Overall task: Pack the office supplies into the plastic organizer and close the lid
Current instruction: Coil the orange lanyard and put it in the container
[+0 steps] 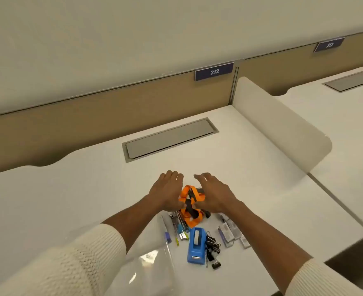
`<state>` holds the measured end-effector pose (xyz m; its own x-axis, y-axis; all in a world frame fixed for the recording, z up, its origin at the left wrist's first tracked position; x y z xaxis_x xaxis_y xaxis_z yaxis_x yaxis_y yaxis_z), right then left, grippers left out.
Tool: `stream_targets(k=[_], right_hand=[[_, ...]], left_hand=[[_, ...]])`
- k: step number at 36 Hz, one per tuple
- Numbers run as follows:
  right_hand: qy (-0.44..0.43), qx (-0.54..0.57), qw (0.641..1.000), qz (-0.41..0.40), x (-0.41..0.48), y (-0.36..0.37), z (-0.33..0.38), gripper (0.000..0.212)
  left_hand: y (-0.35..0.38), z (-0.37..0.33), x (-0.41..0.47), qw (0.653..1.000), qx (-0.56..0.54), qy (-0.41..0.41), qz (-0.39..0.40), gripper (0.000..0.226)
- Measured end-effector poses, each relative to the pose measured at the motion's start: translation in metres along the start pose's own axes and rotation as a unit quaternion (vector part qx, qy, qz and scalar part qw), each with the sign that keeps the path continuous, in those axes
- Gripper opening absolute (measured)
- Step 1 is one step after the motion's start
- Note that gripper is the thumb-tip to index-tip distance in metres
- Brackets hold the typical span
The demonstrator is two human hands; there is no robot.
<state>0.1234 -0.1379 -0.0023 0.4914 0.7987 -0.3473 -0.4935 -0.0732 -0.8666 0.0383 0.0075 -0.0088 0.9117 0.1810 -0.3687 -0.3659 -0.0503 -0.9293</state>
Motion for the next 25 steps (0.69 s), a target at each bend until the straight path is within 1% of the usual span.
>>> stream_targets(k=[2, 4, 9, 12, 13, 16, 20, 25], right_hand=[[0.005, -0.004, 1.000, 0.026, 0.003, 0.008, -0.003, 0.114], [0.009, -0.025, 0.999, 0.047, 0.005, 0.020, -0.007, 0.116], [-0.007, -0.078, 0.996, 0.052, 0.014, 0.041, -0.013, 0.113], [-0.009, -0.077, 0.995, 0.055, 0.018, 0.052, -0.013, 0.116], [-0.007, -0.072, 0.996, 0.048, 0.020, 0.053, -0.013, 0.114], [-0.011, -0.057, 0.998, 0.013, 0.023, 0.050, -0.010, 0.095], [-0.006, -0.045, 0.999, 0.015, 0.030, 0.049, -0.007, 0.069], [0.002, -0.006, 1.000, 0.017, 0.031, 0.041, -0.004, 0.051]], left_hand=[[0.007, -0.004, 0.007, 1.000, -0.012, 0.007, 0.024, 0.102], [0.015, -0.007, 0.012, 0.999, -0.027, 0.016, 0.036, 0.104], [0.032, -0.016, 0.023, 0.993, -0.071, 0.033, 0.088, 0.093], [0.040, -0.019, 0.029, 0.988, -0.112, 0.014, 0.109, 0.106], [0.040, -0.019, 0.031, 0.986, -0.122, 0.006, 0.109, 0.108], [0.036, -0.020, 0.034, 0.983, -0.147, -0.007, 0.110, 0.096], [0.038, -0.020, 0.035, 0.979, -0.181, -0.022, 0.087, 0.064], [0.037, -0.014, 0.035, 0.966, -0.246, -0.038, 0.069, 0.045]])
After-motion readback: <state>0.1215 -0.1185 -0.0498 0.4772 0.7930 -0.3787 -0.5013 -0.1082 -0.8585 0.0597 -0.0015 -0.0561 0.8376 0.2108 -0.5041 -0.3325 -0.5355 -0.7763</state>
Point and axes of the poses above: each hand's wrist, its own x-axis towards the middle knuckle, its own y-axis out of the palm, z = x × y, the point moved 4 cm from there along x, towards the middle knuckle, and after that the axes turned 9 degrees about z, right-handed, at the moved point
